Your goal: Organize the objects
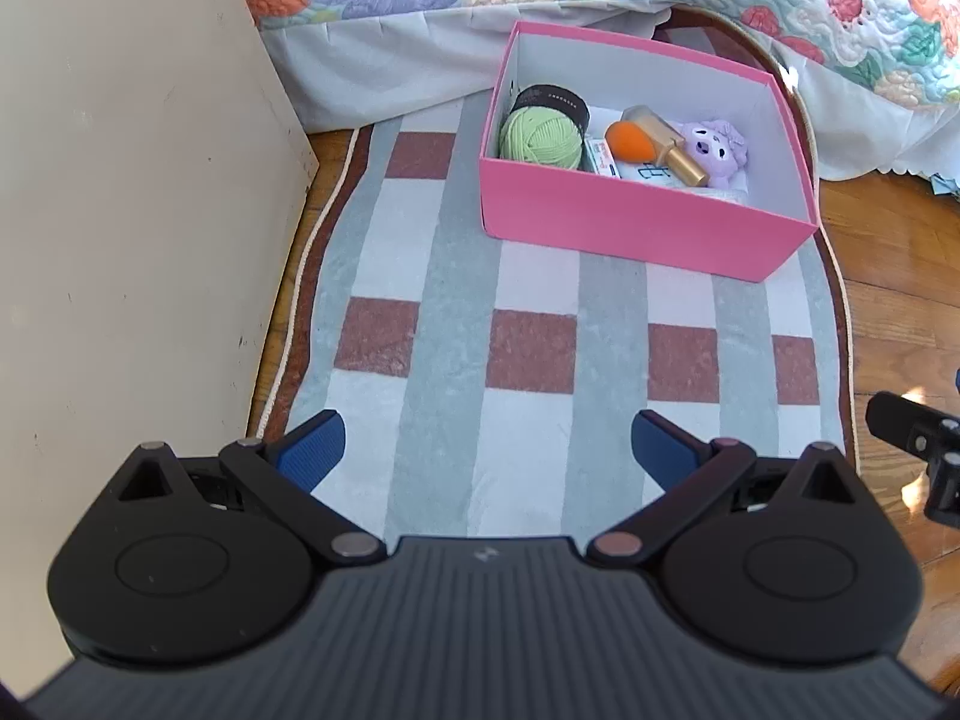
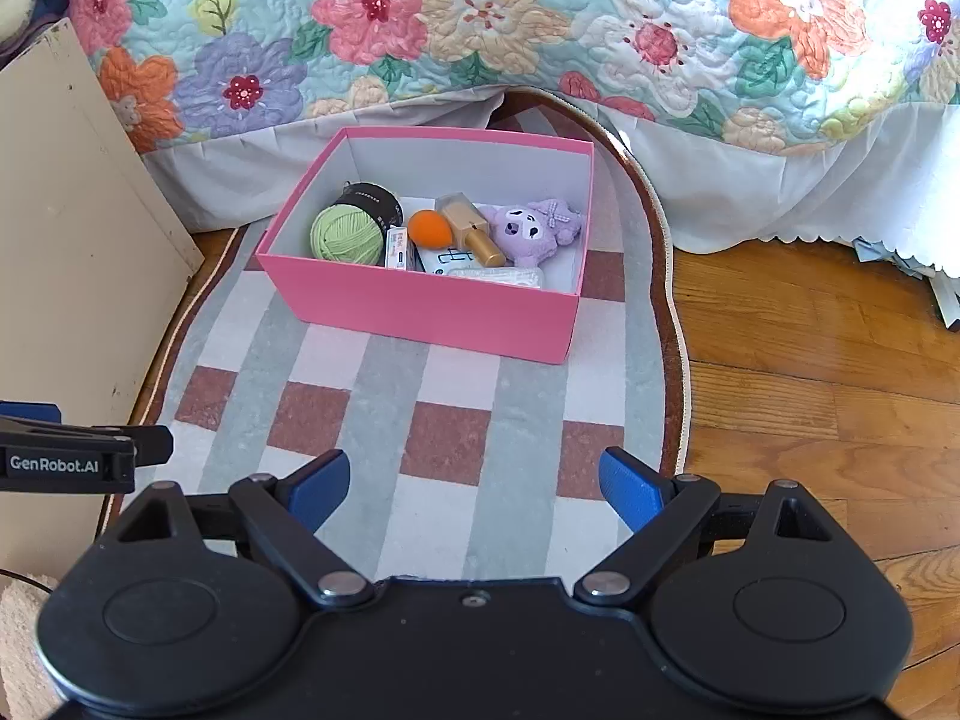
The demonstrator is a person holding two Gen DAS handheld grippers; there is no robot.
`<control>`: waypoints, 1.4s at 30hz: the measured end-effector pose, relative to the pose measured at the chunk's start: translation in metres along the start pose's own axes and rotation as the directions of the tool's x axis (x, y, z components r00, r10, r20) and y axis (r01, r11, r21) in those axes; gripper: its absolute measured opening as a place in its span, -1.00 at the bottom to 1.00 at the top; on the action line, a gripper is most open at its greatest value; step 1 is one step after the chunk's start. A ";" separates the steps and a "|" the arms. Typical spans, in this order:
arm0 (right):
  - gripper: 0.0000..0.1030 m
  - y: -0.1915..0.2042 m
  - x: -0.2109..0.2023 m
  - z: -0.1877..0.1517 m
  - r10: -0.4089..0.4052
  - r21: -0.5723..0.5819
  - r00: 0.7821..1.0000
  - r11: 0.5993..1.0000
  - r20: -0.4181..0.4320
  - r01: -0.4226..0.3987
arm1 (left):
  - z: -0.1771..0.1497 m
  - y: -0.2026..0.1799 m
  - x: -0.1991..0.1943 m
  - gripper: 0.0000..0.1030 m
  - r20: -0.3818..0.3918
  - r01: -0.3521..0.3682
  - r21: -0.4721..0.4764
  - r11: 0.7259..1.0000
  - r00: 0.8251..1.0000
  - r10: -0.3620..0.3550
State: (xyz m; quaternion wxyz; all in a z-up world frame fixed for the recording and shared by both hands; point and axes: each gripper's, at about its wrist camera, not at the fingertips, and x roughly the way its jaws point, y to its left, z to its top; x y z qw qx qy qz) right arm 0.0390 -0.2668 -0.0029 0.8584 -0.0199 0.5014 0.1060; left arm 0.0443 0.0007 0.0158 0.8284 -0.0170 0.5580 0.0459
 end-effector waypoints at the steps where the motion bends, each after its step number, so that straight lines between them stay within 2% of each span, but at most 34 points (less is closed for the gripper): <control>1: 0.80 0.001 -0.001 -0.001 -0.004 0.002 1.000 1.000 -0.002 0.004 | -0.001 0.000 0.000 1.00 -0.002 0.000 0.001 1.000 1.000 0.000; 6: 0.80 0.003 -0.002 -0.005 -0.019 -0.016 1.000 1.000 -0.006 0.018 | -0.004 0.001 -0.004 1.00 0.004 0.008 0.003 1.000 1.000 -0.008; 9: 0.80 0.003 0.002 -0.003 -0.018 -0.007 1.000 1.000 -0.016 0.017 | -0.007 0.001 -0.005 1.00 0.002 -0.014 0.015 1.000 1.000 0.014; 14: 0.80 0.006 -0.004 -0.003 -0.033 -0.020 0.999 0.999 0.016 0.033 | -0.011 0.003 -0.003 1.00 -0.006 -0.019 0.019 1.000 1.000 0.019; 24: 0.80 0.008 -0.005 -0.006 -0.026 -0.031 1.000 0.999 0.015 0.026 | -0.011 0.000 0.004 1.00 -0.027 -0.020 0.036 0.999 0.999 0.021; 42: 0.80 0.004 0.000 -0.005 -0.027 -0.035 1.000 0.999 0.005 0.027 | -0.009 -0.001 0.003 1.00 -0.006 -0.024 0.037 0.999 1.000 0.024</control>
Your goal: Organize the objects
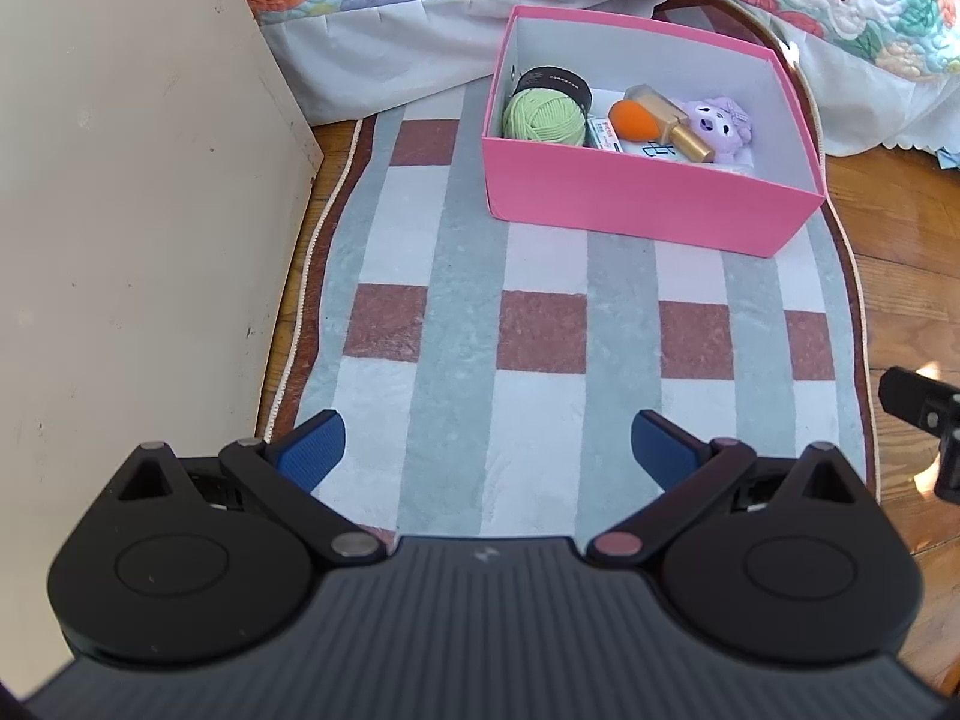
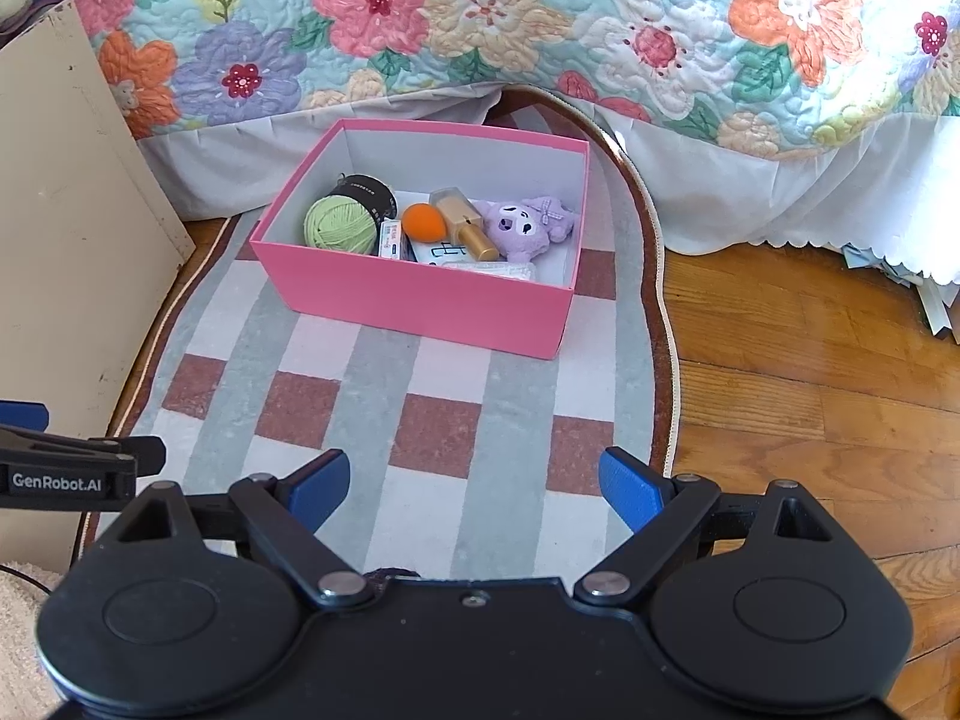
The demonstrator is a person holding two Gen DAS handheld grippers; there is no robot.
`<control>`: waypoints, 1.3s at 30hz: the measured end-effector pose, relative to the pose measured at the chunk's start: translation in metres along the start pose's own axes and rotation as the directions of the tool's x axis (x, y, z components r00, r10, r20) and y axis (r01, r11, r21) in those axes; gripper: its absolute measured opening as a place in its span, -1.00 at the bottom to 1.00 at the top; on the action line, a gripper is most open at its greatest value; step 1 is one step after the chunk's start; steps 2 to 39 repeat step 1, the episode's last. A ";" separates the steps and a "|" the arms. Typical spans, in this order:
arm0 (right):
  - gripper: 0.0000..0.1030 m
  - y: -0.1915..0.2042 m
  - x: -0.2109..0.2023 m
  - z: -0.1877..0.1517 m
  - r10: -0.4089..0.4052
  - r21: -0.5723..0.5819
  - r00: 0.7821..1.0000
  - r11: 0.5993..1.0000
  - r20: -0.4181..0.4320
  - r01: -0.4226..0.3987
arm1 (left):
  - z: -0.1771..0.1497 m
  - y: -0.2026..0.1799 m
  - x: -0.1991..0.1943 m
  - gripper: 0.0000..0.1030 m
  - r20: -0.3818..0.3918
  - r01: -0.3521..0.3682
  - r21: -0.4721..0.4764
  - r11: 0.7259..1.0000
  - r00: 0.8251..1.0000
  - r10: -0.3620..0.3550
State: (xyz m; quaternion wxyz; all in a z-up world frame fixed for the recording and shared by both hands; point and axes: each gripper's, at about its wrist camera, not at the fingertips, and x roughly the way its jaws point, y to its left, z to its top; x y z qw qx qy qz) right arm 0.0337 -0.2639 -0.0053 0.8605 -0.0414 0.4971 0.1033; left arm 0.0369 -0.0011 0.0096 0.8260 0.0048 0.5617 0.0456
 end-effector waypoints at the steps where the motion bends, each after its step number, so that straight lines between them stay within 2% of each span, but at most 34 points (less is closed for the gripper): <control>1: 0.80 0.000 0.000 0.000 0.001 -0.002 1.000 1.000 0.001 -0.001 | 0.000 0.000 0.000 1.00 -0.001 -0.002 0.001 1.000 1.000 0.002; 39: 0.80 0.000 0.000 0.000 0.001 -0.002 1.000 1.000 0.001 -0.001 | 0.000 0.000 0.000 1.00 -0.001 -0.002 0.001 1.000 1.000 0.002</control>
